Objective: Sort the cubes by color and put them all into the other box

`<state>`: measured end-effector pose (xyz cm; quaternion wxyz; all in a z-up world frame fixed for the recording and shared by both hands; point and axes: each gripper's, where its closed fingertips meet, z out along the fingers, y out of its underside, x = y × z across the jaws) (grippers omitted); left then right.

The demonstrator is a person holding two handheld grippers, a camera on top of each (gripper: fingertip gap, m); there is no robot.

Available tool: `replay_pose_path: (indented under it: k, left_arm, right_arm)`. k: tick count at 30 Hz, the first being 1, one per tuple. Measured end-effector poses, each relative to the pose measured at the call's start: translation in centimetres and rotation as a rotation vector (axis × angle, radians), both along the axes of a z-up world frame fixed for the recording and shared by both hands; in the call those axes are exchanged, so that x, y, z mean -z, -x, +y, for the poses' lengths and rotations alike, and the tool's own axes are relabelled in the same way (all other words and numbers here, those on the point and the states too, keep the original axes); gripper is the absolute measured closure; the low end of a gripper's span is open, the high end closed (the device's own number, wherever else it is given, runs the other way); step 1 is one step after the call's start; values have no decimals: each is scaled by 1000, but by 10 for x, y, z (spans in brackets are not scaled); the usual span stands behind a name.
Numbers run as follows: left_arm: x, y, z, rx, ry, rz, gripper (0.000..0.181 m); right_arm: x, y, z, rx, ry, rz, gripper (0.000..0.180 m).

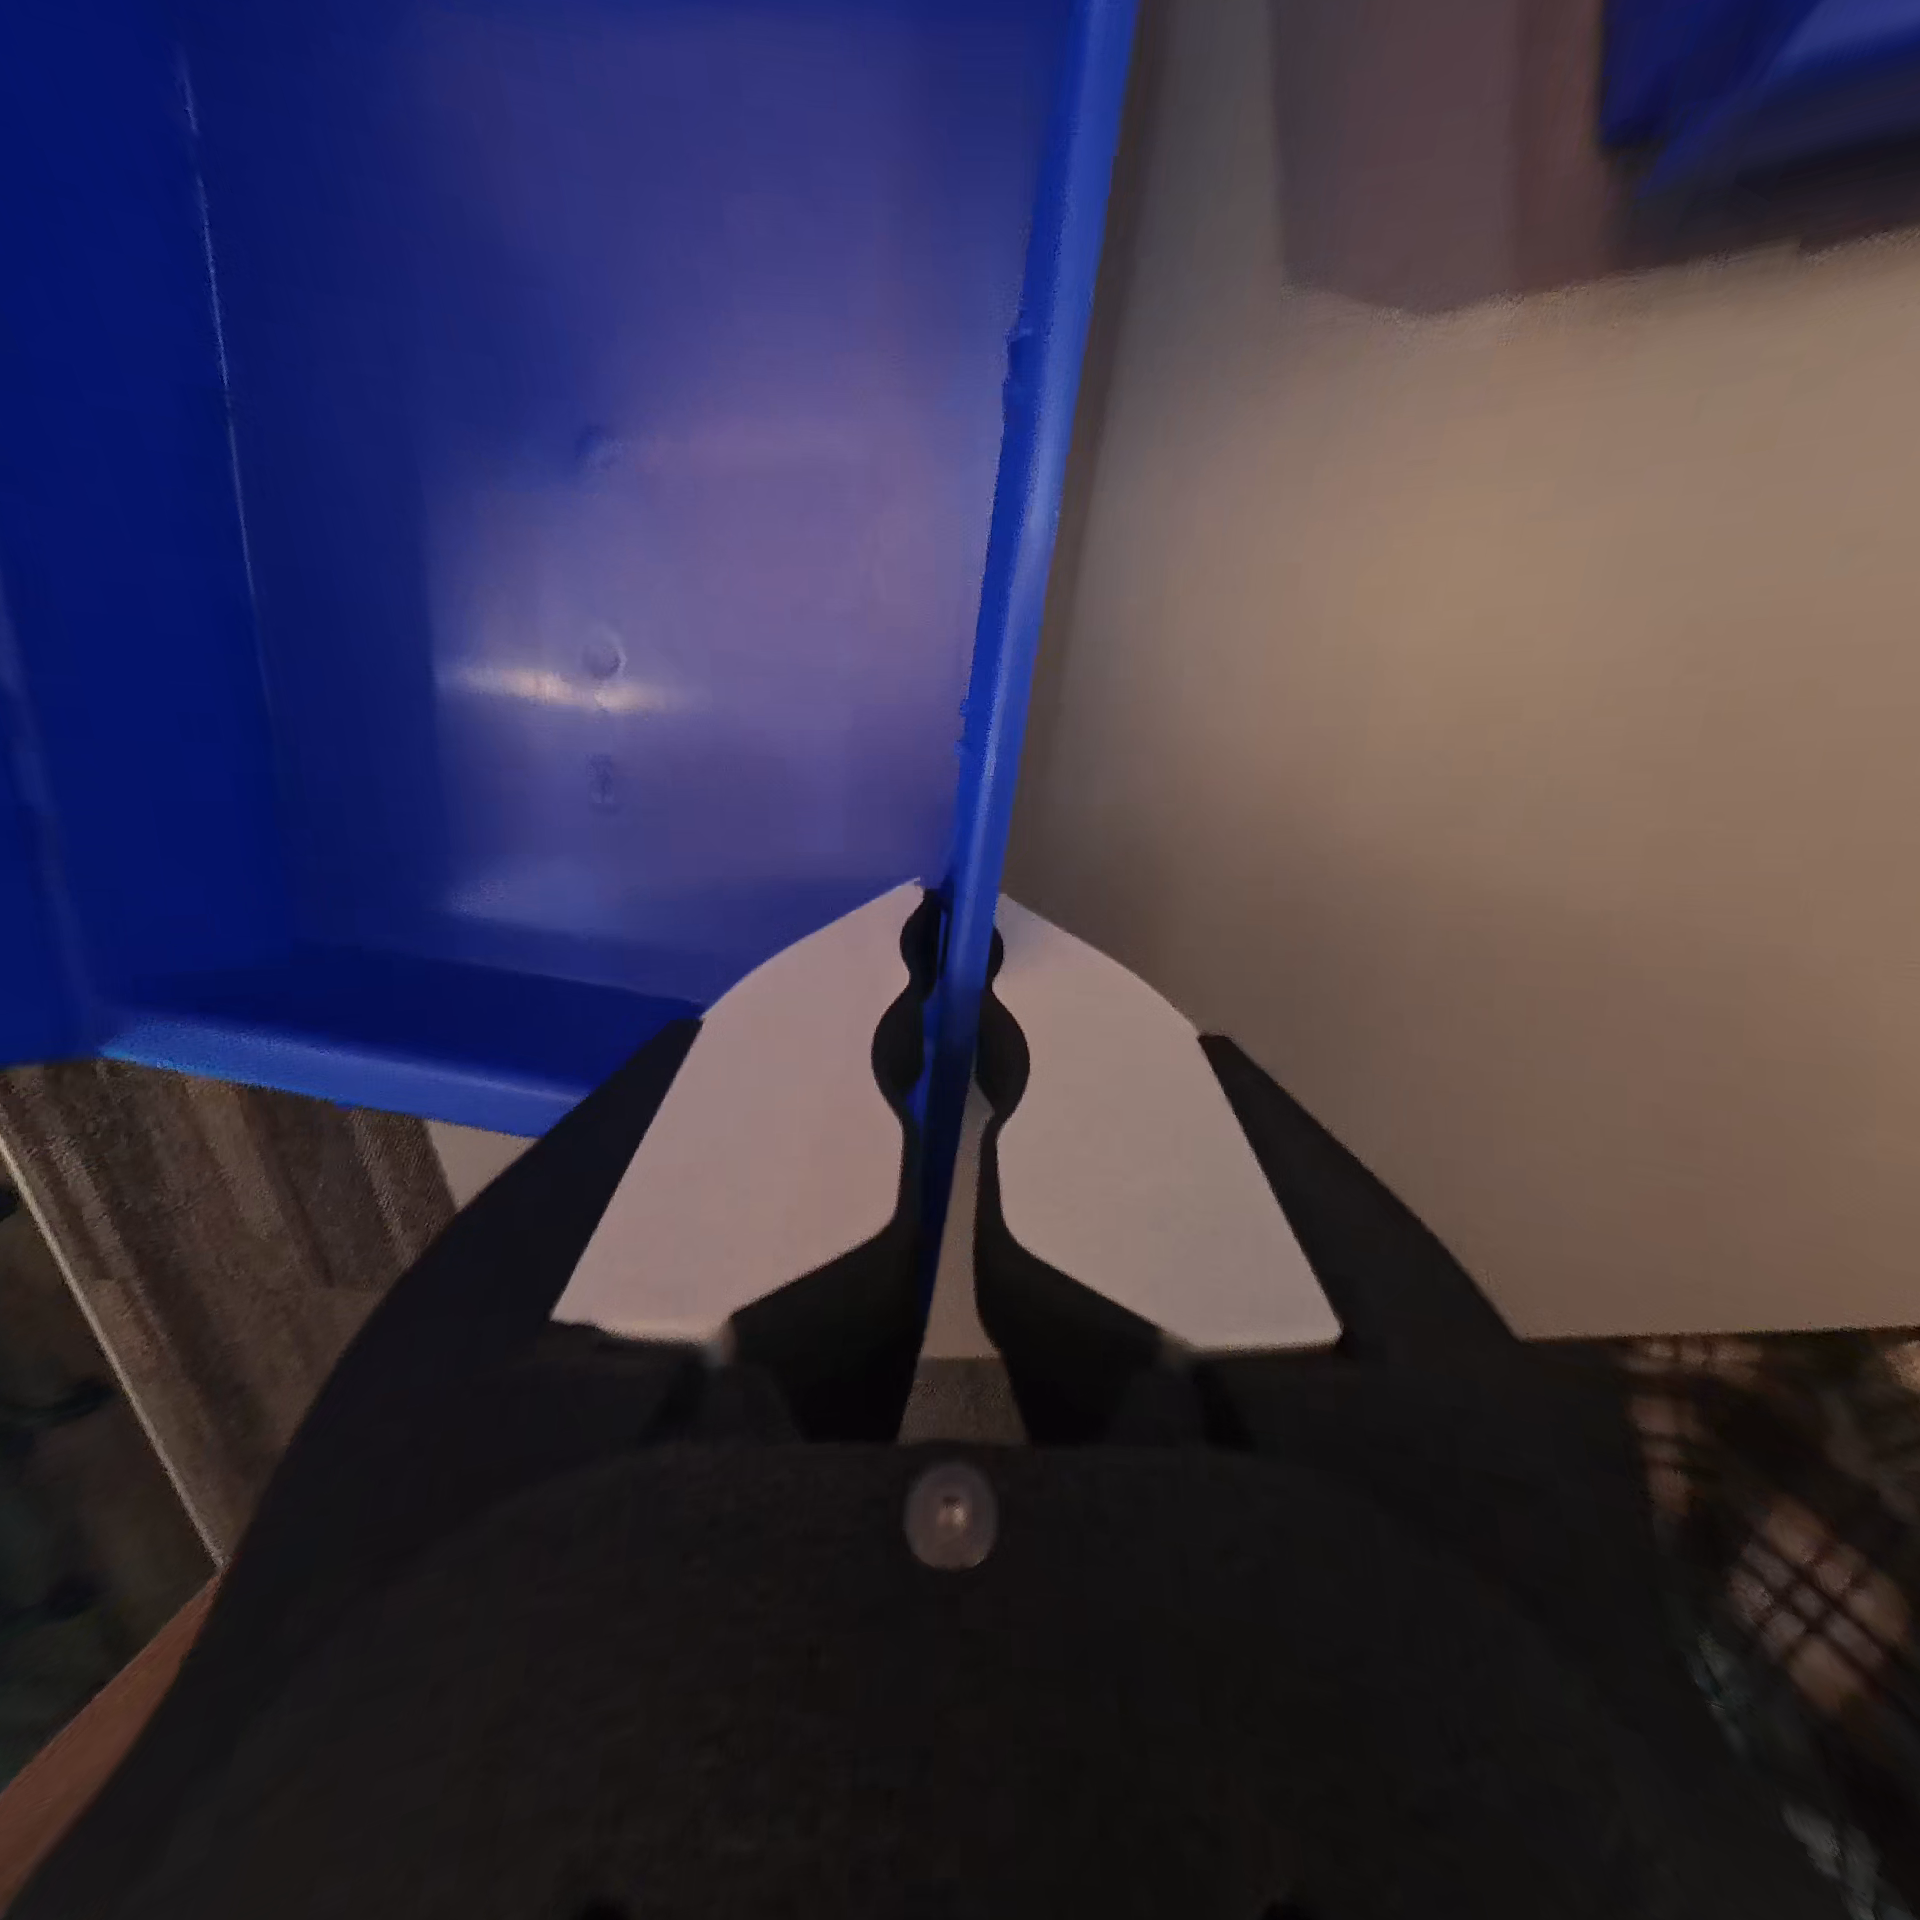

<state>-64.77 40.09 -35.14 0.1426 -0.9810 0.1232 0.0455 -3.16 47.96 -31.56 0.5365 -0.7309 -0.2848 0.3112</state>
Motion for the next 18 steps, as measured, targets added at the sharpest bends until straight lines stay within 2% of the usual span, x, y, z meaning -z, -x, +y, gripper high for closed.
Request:
replay_pose_path:
  k: [7, 11, 13, 18]
  left_arm:
    - [-9, 29, -28, 108, 95, -7, 172]
    - [-55, 3, 5, 129, -89, -113, 147]
    - [-69, -15, 28, 159, -123, -114, 134]
    - [-41, -43, 72, 229, 45, -23, 121]
  right_arm:
    - [1, 5, -2, -18, 3, 2, 123]
    - [-1, 5, -3, -22, -5, 10, 122]
    - [-1, 5, -3, -26, -2, 17, 122]
    - [0, 5, -3, -34, 2, 12, 121]
